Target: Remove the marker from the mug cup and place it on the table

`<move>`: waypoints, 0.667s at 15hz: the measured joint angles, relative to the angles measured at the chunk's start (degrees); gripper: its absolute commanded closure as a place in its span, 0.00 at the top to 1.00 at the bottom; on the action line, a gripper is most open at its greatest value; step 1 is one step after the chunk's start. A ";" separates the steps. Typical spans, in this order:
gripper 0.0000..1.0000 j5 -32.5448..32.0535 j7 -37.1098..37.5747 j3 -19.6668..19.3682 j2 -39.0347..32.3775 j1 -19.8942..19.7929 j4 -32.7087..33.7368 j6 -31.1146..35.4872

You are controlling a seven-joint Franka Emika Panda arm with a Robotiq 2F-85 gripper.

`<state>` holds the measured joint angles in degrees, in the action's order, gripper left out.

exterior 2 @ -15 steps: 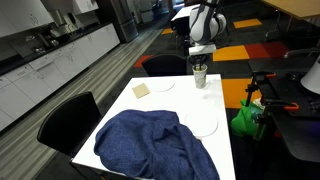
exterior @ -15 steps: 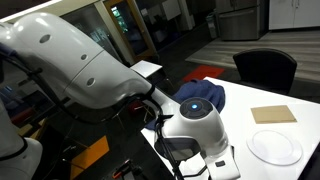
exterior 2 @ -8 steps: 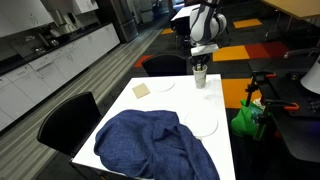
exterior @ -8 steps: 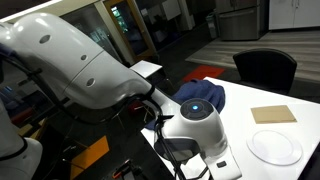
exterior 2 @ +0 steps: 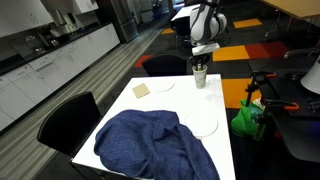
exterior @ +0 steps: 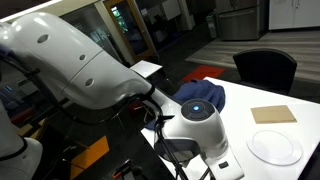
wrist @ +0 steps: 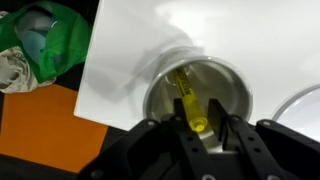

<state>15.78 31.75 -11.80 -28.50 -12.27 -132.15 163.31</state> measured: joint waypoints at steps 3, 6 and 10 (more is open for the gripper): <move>0.33 0.00 -0.51 0.00 -0.10 0.00 0.05 -0.09; 0.35 0.02 -1.30 0.00 -0.48 0.00 0.33 -0.09; 0.48 0.02 -1.35 -0.01 -1.12 0.00 0.76 -0.09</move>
<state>15.80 30.40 -11.81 -29.62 -12.27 -131.39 163.22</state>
